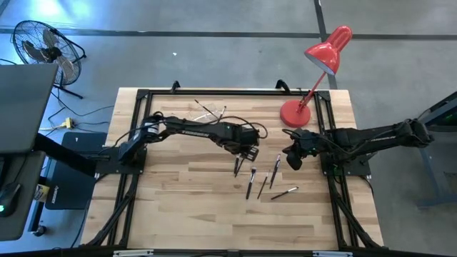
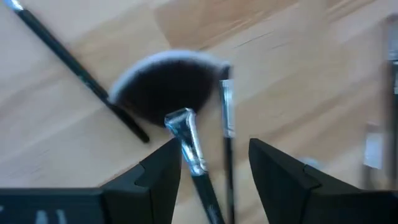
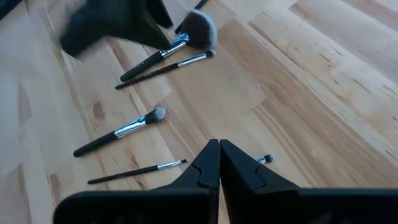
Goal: Put items in baskets/containers
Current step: Put the highlighter brush into the transparent organizer
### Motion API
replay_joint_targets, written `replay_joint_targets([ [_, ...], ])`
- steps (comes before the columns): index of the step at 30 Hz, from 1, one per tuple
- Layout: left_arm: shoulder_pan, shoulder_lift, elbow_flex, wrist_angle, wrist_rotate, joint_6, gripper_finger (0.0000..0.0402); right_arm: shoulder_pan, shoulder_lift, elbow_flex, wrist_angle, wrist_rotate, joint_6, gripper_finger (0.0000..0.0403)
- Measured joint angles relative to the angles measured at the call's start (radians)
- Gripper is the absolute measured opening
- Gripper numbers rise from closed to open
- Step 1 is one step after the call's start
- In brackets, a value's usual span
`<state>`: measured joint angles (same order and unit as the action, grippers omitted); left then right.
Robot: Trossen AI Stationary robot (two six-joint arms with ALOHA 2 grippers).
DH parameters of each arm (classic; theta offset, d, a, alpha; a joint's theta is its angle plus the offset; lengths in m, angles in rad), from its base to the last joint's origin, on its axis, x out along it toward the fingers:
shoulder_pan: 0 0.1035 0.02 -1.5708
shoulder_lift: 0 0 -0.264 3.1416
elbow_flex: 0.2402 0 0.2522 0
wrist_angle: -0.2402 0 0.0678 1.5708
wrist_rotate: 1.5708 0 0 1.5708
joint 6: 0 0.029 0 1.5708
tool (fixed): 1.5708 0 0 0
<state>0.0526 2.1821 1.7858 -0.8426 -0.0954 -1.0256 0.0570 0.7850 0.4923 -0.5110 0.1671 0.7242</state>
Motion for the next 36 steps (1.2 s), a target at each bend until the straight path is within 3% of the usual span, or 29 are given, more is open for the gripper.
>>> replay_joint_targets([
  [30,0.006,0.045,0.002,0.026,-0.046,-0.001,0.0183,0.0,0.0,0.0,0.008,-0.002,0.0,0.0005],
  [36,0.004,0.073,0.002,0.027,0.007,-0.015,0.0183,0.0,0.0,0.0,0.007,-0.003,-0.008,0.0002],
])
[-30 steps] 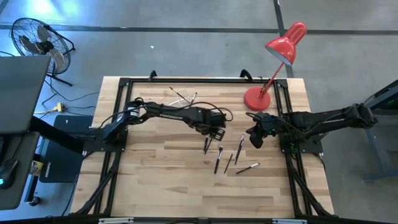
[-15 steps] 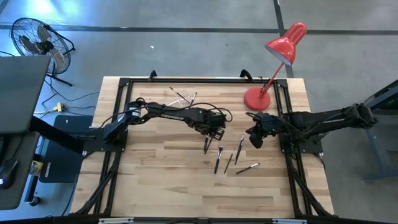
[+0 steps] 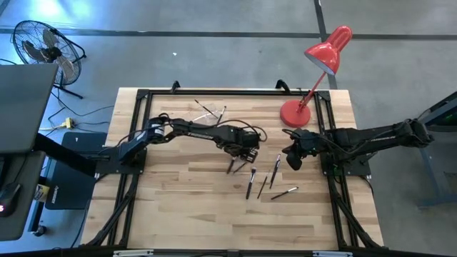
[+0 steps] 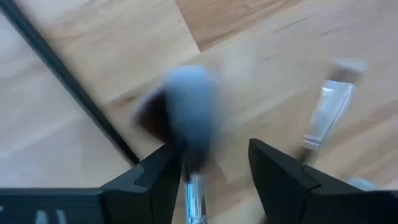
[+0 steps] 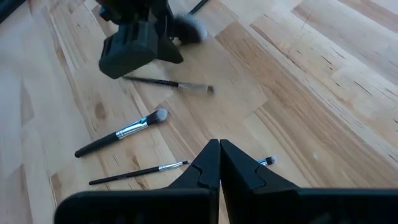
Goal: Put items in baskets/containers
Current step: Put the highlighter brush into the transparent organizer
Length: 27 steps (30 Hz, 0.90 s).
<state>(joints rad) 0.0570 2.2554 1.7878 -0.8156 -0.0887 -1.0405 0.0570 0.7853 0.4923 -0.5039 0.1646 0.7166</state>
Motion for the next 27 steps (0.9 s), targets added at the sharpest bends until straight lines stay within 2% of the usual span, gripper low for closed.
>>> replay_joint_targets([
  [12,-0.006,0.023,0.002,0.001,-0.022,-0.03,0.0174,0.0,0.0,0.0,0.001,-0.004,-0.011,0.0001],
  [16,-0.005,0.023,0.001,-0.005,-0.023,-0.03,0.0144,0.0,0.0,0.0,0.001,-0.004,-0.018,0.0004],
  [25,-0.005,0.023,0.0,-0.003,-0.019,-0.003,0.0037,0.0,0.0,0.0,0.001,-0.004,-0.019,0.0002],
  [27,-0.005,0.023,0.0,-0.002,-0.012,-0.003,0.0033,0.0,0.0,0.0,0.001,-0.004,-0.02,0.0002],
])
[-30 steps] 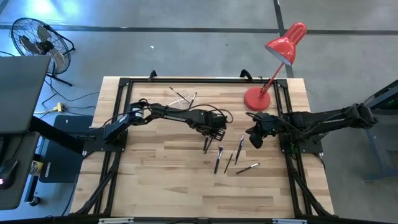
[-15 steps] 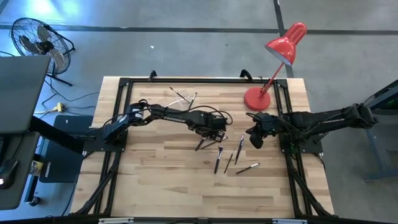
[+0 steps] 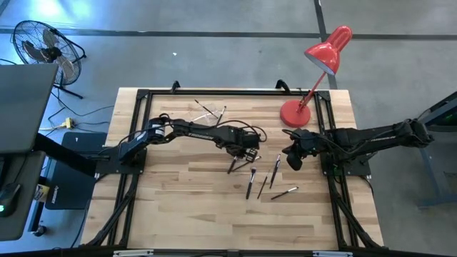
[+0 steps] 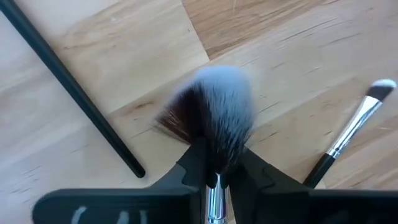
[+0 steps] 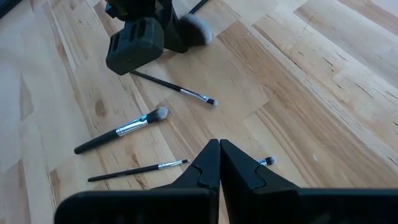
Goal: Put items in baskets/containers
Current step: Put the highlighter brush into the transparent organizer
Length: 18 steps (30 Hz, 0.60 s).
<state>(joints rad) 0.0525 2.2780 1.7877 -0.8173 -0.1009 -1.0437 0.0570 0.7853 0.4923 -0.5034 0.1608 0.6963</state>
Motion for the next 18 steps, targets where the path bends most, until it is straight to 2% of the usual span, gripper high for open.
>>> replay_joint_targets([
  [4,0.001,-0.013,0.001,-0.001,0.012,-0.001,0.0033,0.0,0.0,0.0,0.0,0.0,-0.002,0.0005],
  [7,0.001,-0.006,0.05,-0.066,0.02,-0.009,0.0045,0.0,0.0,0.0,0.0,0.0,-0.006,0.0006],
  [10,-0.002,-0.005,0.131,-0.167,0.016,0.023,0.0054,0.0,0.0,0.0,0.0,0.0,-0.018,0.0005],
  [14,-0.001,-0.008,0.258,-0.268,-0.019,0.096,0.0041,0.0,0.0,0.0,0.0,0.0,-0.025,0.0001],
  [18,-0.001,-0.011,0.391,-0.317,-0.05,0.256,0.0034,0.0,0.0,0.0,0.0,0.0,-0.028,0.0004],
])
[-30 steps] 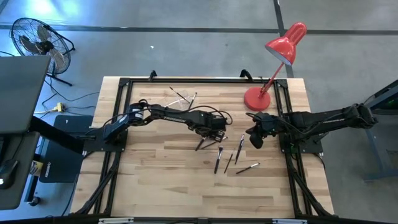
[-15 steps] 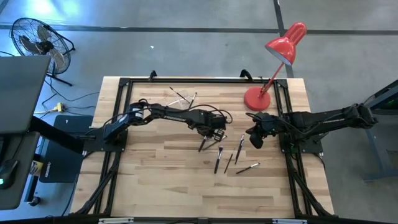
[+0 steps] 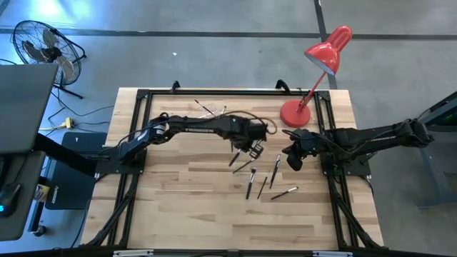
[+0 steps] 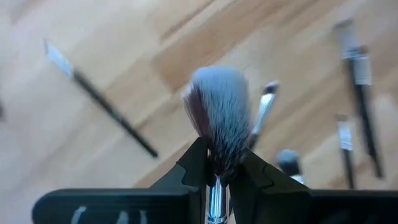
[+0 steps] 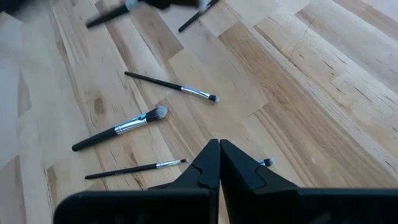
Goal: Put items in baskets/containers
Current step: Put the highlighter brush into the transparent organizer
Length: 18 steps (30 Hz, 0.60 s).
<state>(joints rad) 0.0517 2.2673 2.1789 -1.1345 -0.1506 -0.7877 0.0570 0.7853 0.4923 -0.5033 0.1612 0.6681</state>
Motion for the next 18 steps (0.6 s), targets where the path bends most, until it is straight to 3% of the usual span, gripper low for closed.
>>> replay_joint_targets([
  [6,0.0,-0.002,0.178,-0.02,0.015,0.166,0.0034,0.0,0.0,0.0,0.001,0.018,-0.006,0.0006],
  [18,0.043,-0.074,0.132,-0.066,0.055,0.361,0.0034,0.0,0.0,0.0,0.018,0.031,0.003,0.0003],
])
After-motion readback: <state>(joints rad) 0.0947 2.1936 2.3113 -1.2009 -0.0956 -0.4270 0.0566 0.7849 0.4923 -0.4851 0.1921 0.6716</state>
